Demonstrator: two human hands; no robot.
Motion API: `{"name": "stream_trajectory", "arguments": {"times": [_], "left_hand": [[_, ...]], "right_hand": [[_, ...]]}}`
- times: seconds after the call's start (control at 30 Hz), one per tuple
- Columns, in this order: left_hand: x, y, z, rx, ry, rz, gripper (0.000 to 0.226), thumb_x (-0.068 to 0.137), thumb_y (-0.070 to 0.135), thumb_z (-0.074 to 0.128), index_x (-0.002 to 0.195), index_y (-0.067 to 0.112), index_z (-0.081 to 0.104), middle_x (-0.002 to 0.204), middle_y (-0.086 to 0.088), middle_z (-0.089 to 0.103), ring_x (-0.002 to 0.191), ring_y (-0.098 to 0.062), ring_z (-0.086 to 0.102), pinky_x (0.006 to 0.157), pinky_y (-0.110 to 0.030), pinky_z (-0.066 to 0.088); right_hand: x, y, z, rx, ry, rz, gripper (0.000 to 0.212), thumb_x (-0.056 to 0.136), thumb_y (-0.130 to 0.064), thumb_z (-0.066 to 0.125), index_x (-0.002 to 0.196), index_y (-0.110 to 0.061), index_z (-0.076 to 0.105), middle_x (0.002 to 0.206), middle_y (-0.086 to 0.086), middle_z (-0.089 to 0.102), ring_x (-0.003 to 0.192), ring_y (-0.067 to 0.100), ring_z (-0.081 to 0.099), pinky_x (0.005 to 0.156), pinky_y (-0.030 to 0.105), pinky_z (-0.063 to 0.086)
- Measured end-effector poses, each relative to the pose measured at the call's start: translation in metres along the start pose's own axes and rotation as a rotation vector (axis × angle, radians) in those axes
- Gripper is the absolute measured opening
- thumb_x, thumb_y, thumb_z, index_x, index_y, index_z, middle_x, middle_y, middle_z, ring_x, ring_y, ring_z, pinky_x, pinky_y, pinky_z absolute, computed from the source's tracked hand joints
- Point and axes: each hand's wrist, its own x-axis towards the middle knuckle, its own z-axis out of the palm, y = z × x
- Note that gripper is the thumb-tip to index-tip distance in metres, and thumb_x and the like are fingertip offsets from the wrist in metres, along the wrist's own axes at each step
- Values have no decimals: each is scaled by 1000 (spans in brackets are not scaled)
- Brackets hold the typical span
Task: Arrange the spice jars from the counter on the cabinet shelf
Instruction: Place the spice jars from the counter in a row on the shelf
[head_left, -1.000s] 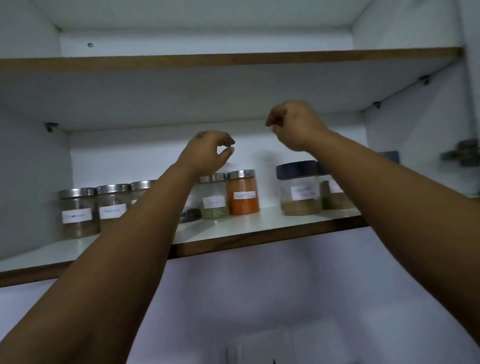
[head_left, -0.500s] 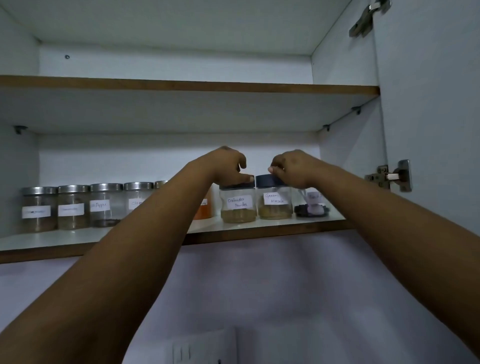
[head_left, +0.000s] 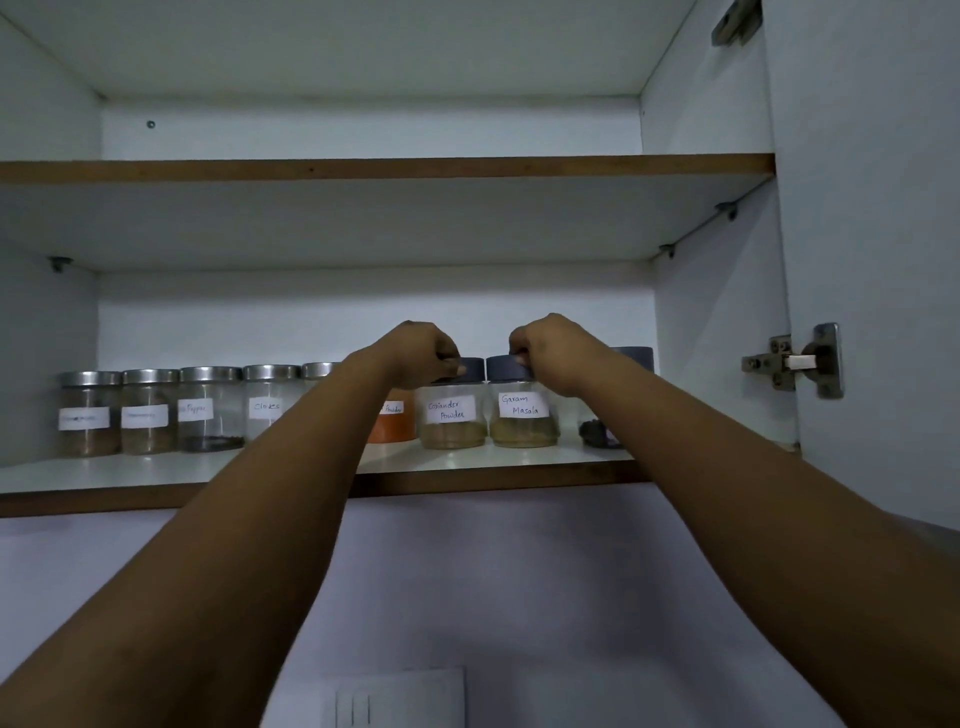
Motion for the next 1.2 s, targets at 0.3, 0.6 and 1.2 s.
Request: {"name": "stream_trajectory", "arguments": {"times": [0.3,0.6,1.2], "left_hand": [[40,-22,24,54,-98,-73,31,98,29,56,123,14,65,120,-7,66,109,-22,57,89,-31,44],[62,-50,37,-74,-75,-30,26,95,28,59,116,16,70,112,-6,69,99,-18,58,80,-28,43],[58,-53,39,-96,-38,10,27,97,23,57,121,15,67,120,-8,66,112,-22,56,84,-26,40]], "right_hand": [[53,-15,26,-114,-140,72,30,95,1,52,123,-2,62,128,13,60,116,25,59,93,28,47],[90,-14,53,-222,-199,66,32,98,-5,53,130,-5,54,132,12,56,108,21,55,81,28,43],[86,15,65,192,-171,105,19,101,-10,45,117,-8,54,123,11,56,97,18,45,80,28,35]]}}
